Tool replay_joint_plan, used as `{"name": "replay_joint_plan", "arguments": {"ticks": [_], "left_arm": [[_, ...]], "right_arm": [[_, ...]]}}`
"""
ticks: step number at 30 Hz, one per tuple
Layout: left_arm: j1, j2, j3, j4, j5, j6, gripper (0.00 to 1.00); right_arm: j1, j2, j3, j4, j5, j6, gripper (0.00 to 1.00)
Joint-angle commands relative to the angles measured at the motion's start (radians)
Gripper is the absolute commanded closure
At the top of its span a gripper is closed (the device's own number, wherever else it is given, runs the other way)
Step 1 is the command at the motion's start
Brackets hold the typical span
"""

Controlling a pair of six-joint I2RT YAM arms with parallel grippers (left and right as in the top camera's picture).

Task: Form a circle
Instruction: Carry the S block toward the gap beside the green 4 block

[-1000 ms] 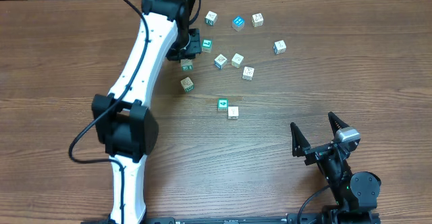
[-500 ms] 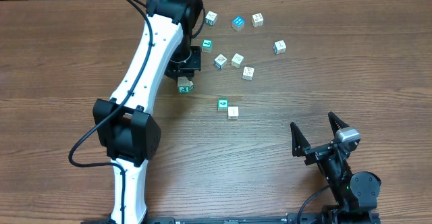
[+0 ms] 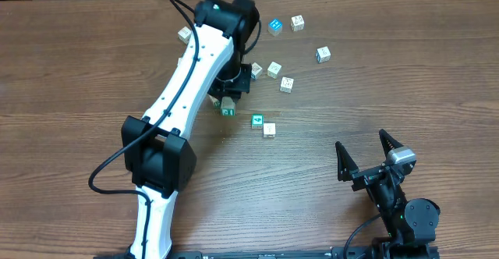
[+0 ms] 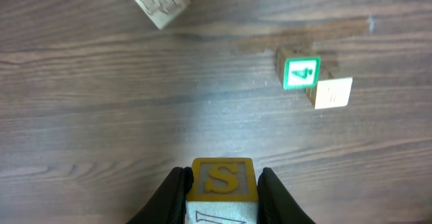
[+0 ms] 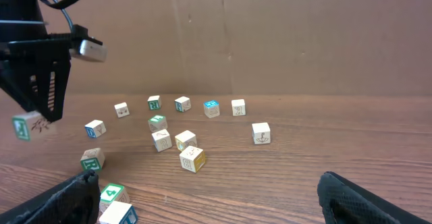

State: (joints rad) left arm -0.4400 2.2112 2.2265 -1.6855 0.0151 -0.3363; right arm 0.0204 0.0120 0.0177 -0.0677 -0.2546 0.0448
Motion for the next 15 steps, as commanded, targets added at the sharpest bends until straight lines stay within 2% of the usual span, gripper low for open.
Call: {"name": "replay_joint_plan", "arguments": {"ticks": [1,9,15], "left_arm": [[-0.012,-0.091,-0.08,-0.005,0.003,0.022,0.82],[-0.018,-0.231,-0.323,0.042,0.0,0.006,0.84],[-0.025,-0.238,-0.396,0.132,0.001,-0.049,0.83]], "right_arm": [[-0.003,-0.009,-0.01,0.006,0.007,-0.005,0.0],[-0.003,-0.009,-0.01,0.006,0.007,-0.005,0.0],[-0.003,-0.009,-0.01,0.006,0.007,-0.005,0.0]]}}
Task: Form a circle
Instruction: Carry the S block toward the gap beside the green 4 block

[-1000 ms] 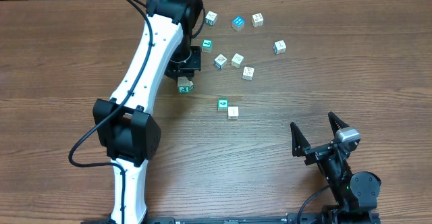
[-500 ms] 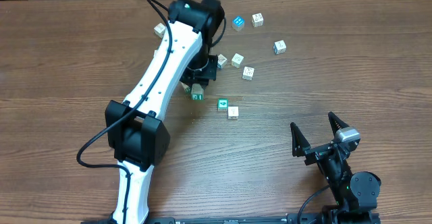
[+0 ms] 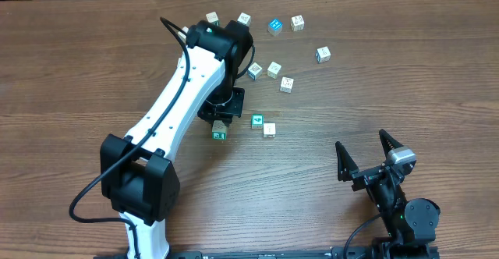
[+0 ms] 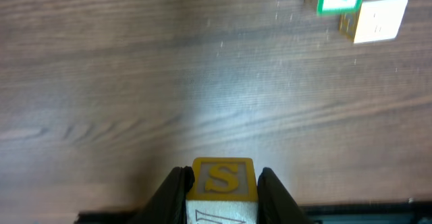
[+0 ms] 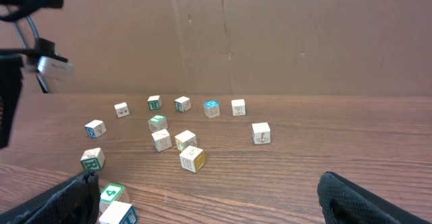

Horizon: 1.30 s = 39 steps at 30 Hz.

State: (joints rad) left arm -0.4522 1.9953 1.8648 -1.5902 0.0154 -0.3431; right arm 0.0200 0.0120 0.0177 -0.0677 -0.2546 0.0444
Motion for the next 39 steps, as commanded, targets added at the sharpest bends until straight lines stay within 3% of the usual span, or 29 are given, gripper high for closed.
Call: {"name": "replay_joint_plan", "arguments": {"ticks": [1,29,39], "left_arm": [[-0.016,-0.023,-0.04,0.052,0.001,-0.05,0.84],[-0.066,-0.021,-0.064,0.125,-0.014,-0.134,0.82],[-0.066,-0.021,-0.212,0.232,0.031,-0.148,0.83]], "right_arm": [[-0.003,-0.009,-0.01,0.006,0.007,-0.005,0.0],[-0.003,-0.009,-0.01,0.006,0.007,-0.005,0.0],[-0.003,-0.009,-0.01,0.006,0.007,-0.004,0.0]]}}
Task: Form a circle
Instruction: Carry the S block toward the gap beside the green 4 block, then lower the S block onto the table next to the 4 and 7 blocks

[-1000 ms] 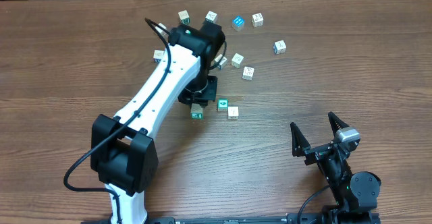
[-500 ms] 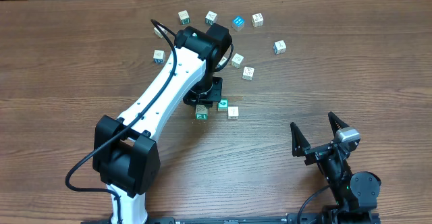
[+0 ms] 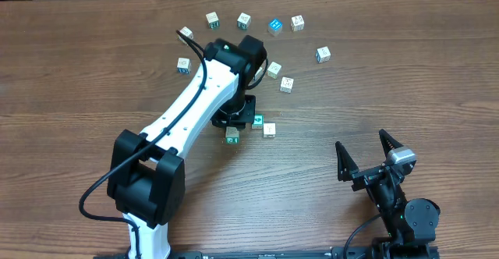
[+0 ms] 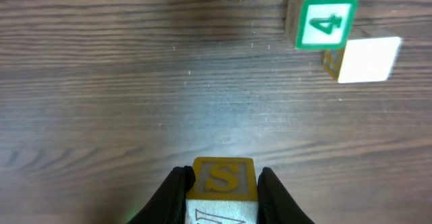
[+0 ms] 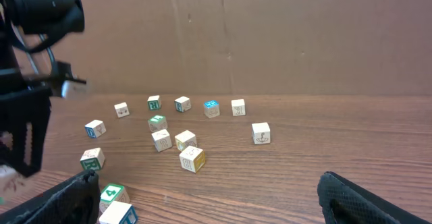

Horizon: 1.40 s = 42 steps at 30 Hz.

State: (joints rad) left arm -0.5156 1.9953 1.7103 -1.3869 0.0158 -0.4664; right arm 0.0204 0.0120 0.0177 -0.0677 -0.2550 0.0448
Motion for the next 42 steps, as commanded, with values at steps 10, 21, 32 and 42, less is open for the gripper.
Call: {"name": "replay_joint_plan", "arguments": {"ticks": [10,21,32,42], "left_arm": [[-0.013,-0.021,-0.219,0.24,0.03,-0.04,0.9],[-0.087,-0.021,-0.267,0.324,-0.045,-0.111,0.91],[-0.118,-0.021,-0.285,0.383,-0.049,-0.115,0.9],[-0.14,-0.021,-0.318,0.431,-0.049,-0.126,0.9]], "right_arm": [[-0.003,-0.009,-0.01,0.006,0.008,-0.005,0.0],[-0.003,-0.009,-0.01,0.006,0.008,-0.005,0.0],[-0.003,-0.009,-0.01,0.006,0.008,-0.005,0.0],[-0.003,-0.009,-0.01,0.006,0.008,-0.005,0.0]]}}
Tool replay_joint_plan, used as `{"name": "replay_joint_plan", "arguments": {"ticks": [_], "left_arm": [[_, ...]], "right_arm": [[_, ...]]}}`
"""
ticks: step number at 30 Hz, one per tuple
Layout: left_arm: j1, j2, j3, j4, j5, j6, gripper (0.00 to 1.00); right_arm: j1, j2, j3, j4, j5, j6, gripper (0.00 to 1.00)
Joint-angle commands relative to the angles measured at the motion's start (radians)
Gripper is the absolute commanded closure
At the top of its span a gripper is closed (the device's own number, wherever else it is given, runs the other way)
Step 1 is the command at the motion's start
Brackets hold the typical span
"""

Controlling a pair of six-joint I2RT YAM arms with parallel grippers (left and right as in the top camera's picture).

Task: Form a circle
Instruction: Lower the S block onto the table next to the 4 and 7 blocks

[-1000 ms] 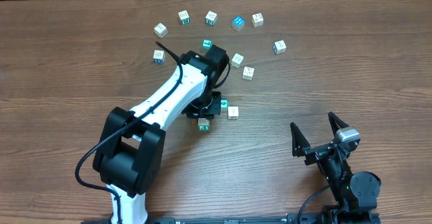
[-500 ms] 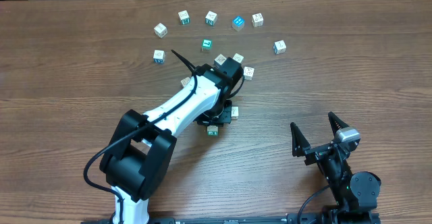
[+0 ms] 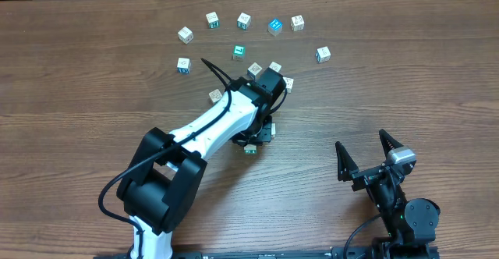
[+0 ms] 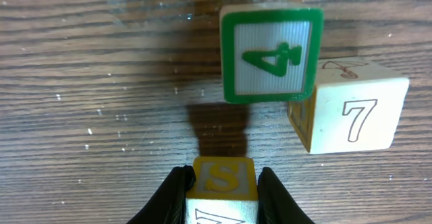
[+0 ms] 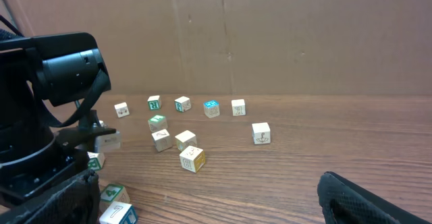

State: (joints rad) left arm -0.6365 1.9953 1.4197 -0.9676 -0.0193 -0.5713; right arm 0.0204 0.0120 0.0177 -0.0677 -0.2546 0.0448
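My left gripper (image 4: 223, 178) is shut on a wooden block with a yellow S face (image 4: 222, 177), held low over the table. Just beyond it lie a green 4 block (image 4: 272, 53) and a white 7 block (image 4: 351, 114), touching each other. In the overhead view the left gripper (image 3: 253, 140) hides that pair; the held block (image 3: 249, 147) shows under it. Other letter blocks curve in a loose arc at the back (image 3: 244, 20). My right gripper (image 3: 360, 140) rests open near the front right, nothing between its fingers.
Loose blocks sit inside the arc, such as a green one (image 3: 239, 52) and pale ones (image 3: 288, 83), (image 3: 216, 95). The left arm (image 3: 210, 126) stretches diagonally across the table's middle. A cardboard wall (image 5: 270, 35) stands behind the table.
The left gripper, still holding the S block, has moved right and down toward the table; the 4 and 7 blocks now lie close in front of it. The right arm has not moved.
The left gripper held the S block throughout. First it was up left of the 4 and 7 pair, then nearer the front, then just left of the pair, and now low right beside it. The right gripper stayed open at rest.
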Motion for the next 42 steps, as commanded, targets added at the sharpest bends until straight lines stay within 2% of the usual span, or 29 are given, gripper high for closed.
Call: {"name": "replay_joint_plan", "arguments": {"ticks": [1,26,39,42], "left_arm": [[-0.022,-0.021,-0.031,0.016,-0.014,-0.021,0.9],[-0.026,-0.021,-0.055,0.05,-0.01,-0.02,0.81],[-0.026,-0.021,-0.055,0.048,-0.005,-0.02,0.45],[-0.026,-0.021,-0.055,0.048,0.0,-0.019,0.41]], "right_arm": [[-0.003,-0.009,-0.01,0.006,0.007,-0.005,0.0],[-0.003,-0.009,-0.01,0.006,0.007,-0.005,0.0],[-0.003,-0.009,-0.01,0.006,0.007,-0.005,0.0],[-0.003,-0.009,-0.01,0.006,0.007,-0.005,0.0]]}}
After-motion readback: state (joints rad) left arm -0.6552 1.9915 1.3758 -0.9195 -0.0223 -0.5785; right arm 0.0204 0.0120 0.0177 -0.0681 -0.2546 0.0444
